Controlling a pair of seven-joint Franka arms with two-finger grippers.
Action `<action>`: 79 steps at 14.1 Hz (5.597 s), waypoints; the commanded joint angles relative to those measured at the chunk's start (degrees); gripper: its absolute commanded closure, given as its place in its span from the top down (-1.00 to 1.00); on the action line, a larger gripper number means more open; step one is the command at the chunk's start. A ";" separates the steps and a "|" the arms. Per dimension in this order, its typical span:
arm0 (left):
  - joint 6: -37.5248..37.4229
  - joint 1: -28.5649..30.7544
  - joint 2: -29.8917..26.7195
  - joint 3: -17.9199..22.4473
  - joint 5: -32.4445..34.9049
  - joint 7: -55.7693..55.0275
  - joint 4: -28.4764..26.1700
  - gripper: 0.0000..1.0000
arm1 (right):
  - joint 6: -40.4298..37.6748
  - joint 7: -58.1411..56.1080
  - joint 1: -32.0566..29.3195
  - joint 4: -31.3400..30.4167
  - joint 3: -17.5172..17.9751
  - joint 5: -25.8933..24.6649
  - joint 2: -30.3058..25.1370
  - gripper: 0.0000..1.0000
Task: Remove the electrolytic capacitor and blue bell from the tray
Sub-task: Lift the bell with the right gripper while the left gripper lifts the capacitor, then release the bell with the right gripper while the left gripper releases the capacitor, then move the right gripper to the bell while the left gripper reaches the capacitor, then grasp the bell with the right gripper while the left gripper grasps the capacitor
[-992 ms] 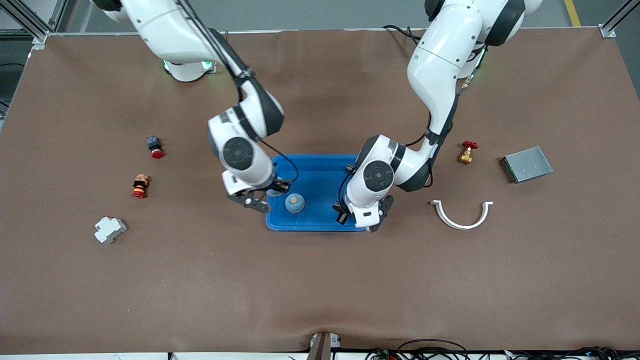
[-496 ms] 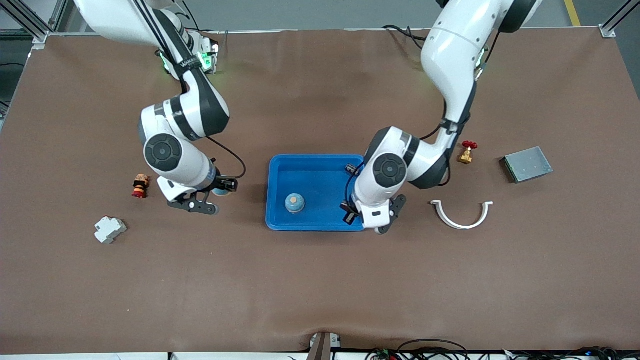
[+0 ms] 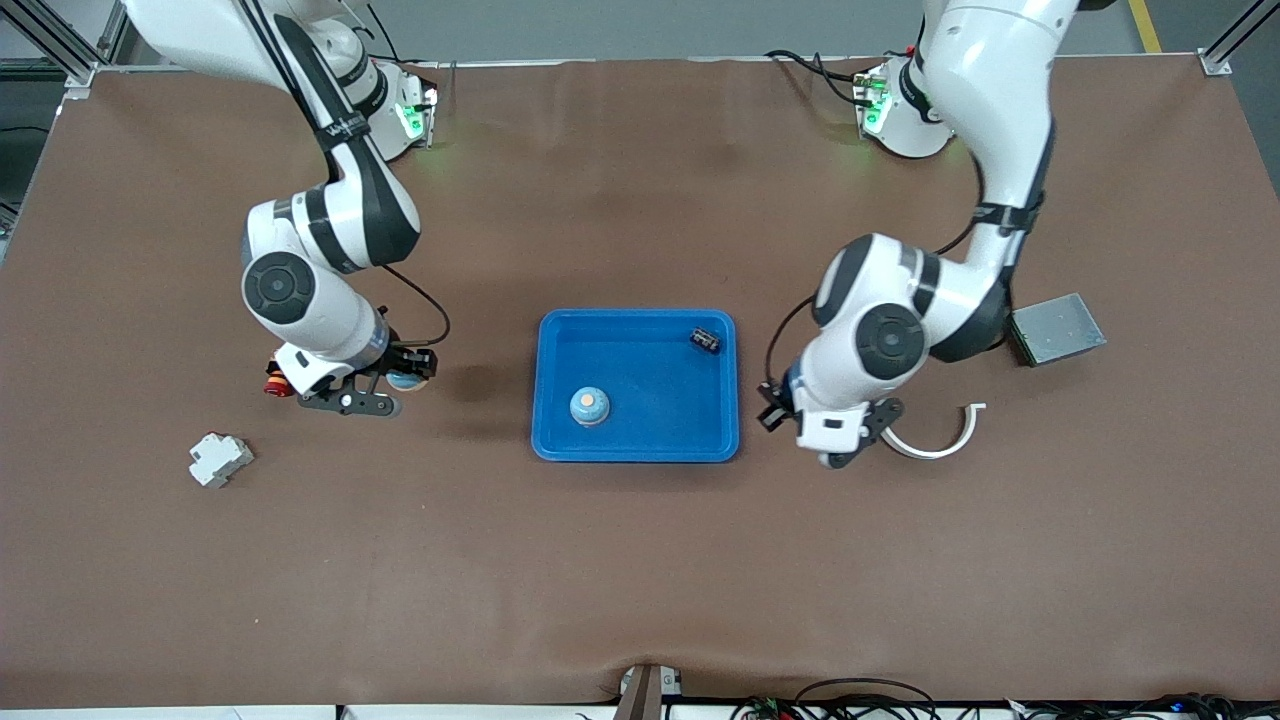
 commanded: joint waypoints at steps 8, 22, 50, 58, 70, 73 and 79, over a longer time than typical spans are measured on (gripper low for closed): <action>2.94 15.53 -7.48 -0.48 8.66 32.42 -16.42 -1.00 | 19.95 -7.61 -6.36 -15.11 1.10 -0.72 -0.80 -1.00; 10.25 15.89 -0.01 -0.48 12.36 34.28 -17.13 -1.00 | 19.40 -12.19 -9.02 -13.63 2.67 -0.01 1.87 1.00; -20.25 12.47 -4.94 -12.25 4.53 -13.02 5.71 1.00 | 5.46 40.02 15.95 25.57 5.32 -0.98 24.43 1.00; -2.07 1.13 3.94 -11.91 4.80 -47.52 7.83 1.00 | 6.17 45.38 18.67 28.65 4.88 -2.82 28.91 1.00; 5.33 -4.50 11.95 -11.64 9.29 -57.04 7.22 1.00 | 6.87 46.44 18.77 30.50 4.35 -4.84 30.24 1.00; 4.80 -4.76 12.65 -11.82 9.37 -56.95 6.95 1.00 | 6.87 46.44 18.68 30.50 4.35 -5.46 30.24 1.00; 4.71 -6.52 12.83 -11.73 9.37 -56.95 1.77 1.00 | 6.87 46.44 18.76 31.82 3.56 -5.55 31.29 1.00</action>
